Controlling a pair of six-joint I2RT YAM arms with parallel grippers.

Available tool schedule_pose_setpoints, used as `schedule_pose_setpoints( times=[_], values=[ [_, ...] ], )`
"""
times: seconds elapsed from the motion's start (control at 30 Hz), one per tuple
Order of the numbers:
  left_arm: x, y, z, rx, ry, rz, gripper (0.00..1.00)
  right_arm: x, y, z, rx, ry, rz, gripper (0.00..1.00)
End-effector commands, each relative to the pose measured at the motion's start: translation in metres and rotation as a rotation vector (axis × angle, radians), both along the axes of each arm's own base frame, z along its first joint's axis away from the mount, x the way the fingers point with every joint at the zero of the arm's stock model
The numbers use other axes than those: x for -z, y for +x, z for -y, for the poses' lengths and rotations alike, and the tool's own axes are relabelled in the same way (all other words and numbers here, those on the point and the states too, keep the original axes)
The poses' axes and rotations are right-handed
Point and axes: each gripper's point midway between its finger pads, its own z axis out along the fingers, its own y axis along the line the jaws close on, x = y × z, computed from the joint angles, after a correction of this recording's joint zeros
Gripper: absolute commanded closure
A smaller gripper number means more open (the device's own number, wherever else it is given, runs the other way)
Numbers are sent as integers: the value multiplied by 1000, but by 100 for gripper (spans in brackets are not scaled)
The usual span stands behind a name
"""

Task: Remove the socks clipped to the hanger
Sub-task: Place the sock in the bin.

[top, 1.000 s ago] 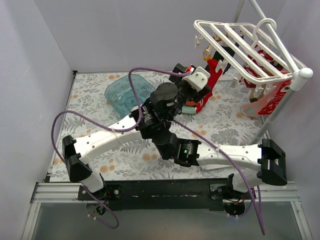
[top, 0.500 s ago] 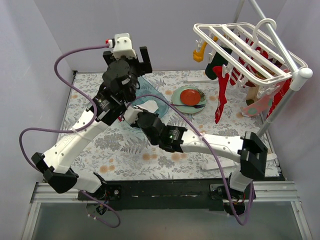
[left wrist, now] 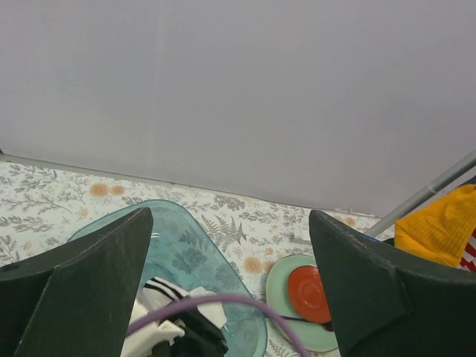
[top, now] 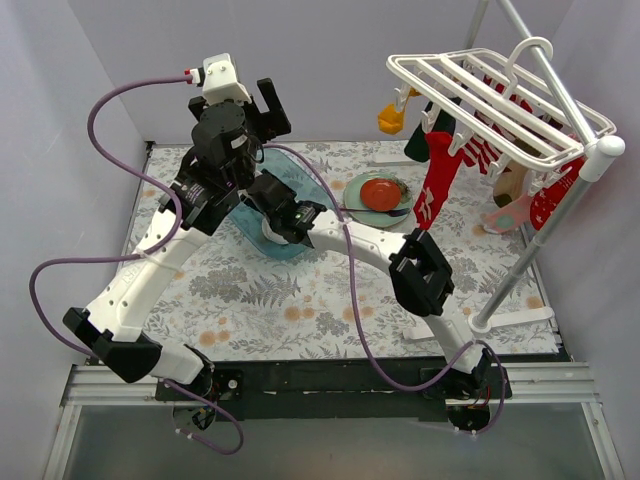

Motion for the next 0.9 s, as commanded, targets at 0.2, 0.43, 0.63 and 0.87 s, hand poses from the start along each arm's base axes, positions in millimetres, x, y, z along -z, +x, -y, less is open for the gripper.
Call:
schedule_pose_setpoints(
  times=[0.2,0.43,0.63,0.87],
  values=[
    [-20,-17,5,114,-58,38,13,-37,8,6,33,91,-10,21],
    [-34,-26,15,203,-81,71,13,-53,-26,32,50,163,33,20],
    [-54,-35,22,274,-99,113,14,-60,-67,70,72,275,78,20],
    [-53,-38,41,373,-97,110,14,-83,-120,115,72,399,157,21]
  ],
)
